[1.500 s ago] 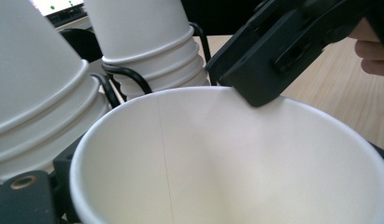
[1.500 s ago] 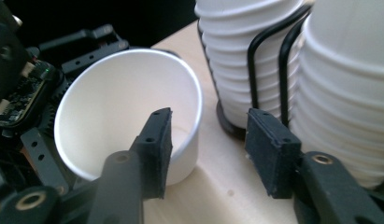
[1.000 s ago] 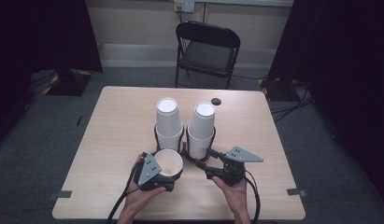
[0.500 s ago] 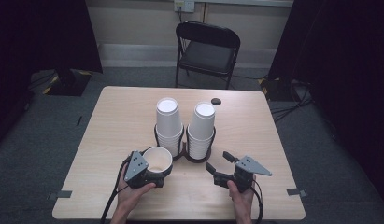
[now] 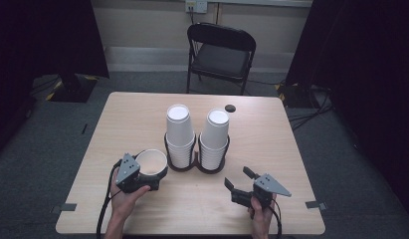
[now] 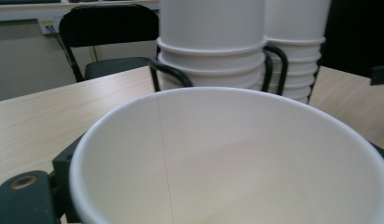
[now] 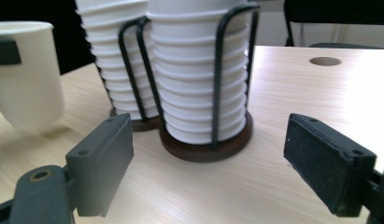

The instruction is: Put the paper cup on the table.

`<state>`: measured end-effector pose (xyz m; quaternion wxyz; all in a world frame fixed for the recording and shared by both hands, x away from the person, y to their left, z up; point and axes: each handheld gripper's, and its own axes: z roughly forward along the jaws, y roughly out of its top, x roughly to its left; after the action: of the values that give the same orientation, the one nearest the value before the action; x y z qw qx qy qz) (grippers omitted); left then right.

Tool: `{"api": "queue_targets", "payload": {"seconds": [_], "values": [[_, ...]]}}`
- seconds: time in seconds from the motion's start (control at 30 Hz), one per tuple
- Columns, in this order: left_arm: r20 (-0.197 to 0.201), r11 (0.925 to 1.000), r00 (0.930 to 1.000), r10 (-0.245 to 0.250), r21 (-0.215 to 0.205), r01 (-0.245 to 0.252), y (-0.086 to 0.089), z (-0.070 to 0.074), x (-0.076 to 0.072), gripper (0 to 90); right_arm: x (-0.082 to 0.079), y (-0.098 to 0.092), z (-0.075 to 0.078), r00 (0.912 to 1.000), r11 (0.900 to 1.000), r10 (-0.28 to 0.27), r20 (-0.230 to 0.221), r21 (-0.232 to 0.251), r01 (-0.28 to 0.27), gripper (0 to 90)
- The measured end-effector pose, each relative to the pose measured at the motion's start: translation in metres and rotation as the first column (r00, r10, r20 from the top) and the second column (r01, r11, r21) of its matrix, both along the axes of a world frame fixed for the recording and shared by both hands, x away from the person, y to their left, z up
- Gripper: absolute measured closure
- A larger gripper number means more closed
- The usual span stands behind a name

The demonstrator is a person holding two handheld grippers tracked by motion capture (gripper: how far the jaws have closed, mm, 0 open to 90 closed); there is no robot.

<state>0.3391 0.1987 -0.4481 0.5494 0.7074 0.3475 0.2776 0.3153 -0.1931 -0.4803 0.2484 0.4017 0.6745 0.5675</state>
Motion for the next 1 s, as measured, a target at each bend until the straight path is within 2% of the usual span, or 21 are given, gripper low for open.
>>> {"api": "queue_targets", "payload": {"seconds": [0.1, 0.13, 0.23, 0.3, 0.33, 0.37, 0.4, 0.47, 0.57, 0.73, 0.8, 0.87, 1.0], "values": [[-0.008, 0.9998, 0.9999, 0.01, -0.014, -0.01, 0.005, 0.0, 0.004, 9.4, -0.001, -0.002, -0.003, 0.9999, 1.0, -0.017, 0.002, -0.006, 0.017, 15.3], [-0.013, 0.9996, 0.9997, 0.021, -0.02, -0.021, 0.007, 0.0, 0.005, 9.4, -0.002, -0.004, -0.006, 0.9993, 0.999, -0.038, 0.005, -0.004, 0.038, 15.3], [-0.014, 0.9978, 0.9983, 0.056, -0.035, -0.057, 0.013, 0.001, 0.01, 9.4, -0.003, -0.006, -0.009, 0.9988, 0.999, -0.047, 0.018, 0.007, 0.046, 15.2], [-0.036, 0.9924, 0.9942, 0.101, -0.067, -0.103, 0.017, 0.003, 0.015, 9.5, -0.004, -0.008, -0.012, 0.9986, 0.999, -0.046, 0.024, 0.012, 0.046, 15.2], [-0.036, 0.9924, 0.9942, 0.101, -0.067, -0.103, 0.017, 0.003, 0.015, 9.5, -0.004, -0.009, -0.014, 0.9984, 0.999, -0.051, 0.026, 0.015, 0.05, 15.2], [-0.05, 0.9897, 0.9936, 0.101, -0.097, -0.105, 0.021, 0.004, 0.019, 9.5, -0.004, -0.011, -0.015, 0.9982, 0.998, -0.054, 0.024, 0.027, 0.054, 15.2], [-0.045, 0.9902, 0.9931, 0.108, -0.083, -0.112, 0.022, 0.005, 0.021, 9.5, -0.005, -0.012, -0.015, 0.998, 0.998, -0.055, 0.03, 0.034, 0.054, 14.6], [-0.044, 0.9889, 0.992, 0.118, -0.085, -0.121, 0.024, 0.007, 0.024, 9.5, -0.005, -0.012, -0.016, 0.9979, 0.998, -0.054, 0.037, 0.036, 0.053, 14.5], [-0.031, 0.9873, 0.9897, 0.14, -0.072, -0.142, 0.026, 0.011, 0.029, 9.5, -0.004, -0.011, -0.015, 0.9976, 0.998, -0.059, 0.037, 0.019, 0.058, 14.2], [-0.019, 0.9864, 0.9898, 0.142, -0.081, -0.143, 0.027, 0.016, 0.038, 9.5, -0.007, -0.008, -0.015, 0.994, 0.995, -0.095, 0.055, 0.007, 0.095, 13.9], [-0.023, 0.9827, 0.9873, 0.158, -0.095, -0.159, 0.028, 0.016, 0.049, 9.5, -0.007, -0.009, -0.016, 0.9916, 0.993, -0.116, 0.057, 0.009, 0.116, 13.8], [-0.018, 0.9835, 0.9857, 0.168, -0.066, -0.169, 0.026, 0.015, 0.057, 9.5, -0.008, -0.008, -0.015, 0.9899, 0.992, -0.129, 0.059, 0.002, 0.129, 13.7], [-0.062, 0.9811, 0.9814, 0.182, -0.055, -0.185, 0.023, 0.007, 0.075, 9.4, -0.008, -0.004, -0.015, 0.9906, 0.992, -0.12, 0.066, -0.029, 0.122, 13.8]]}}
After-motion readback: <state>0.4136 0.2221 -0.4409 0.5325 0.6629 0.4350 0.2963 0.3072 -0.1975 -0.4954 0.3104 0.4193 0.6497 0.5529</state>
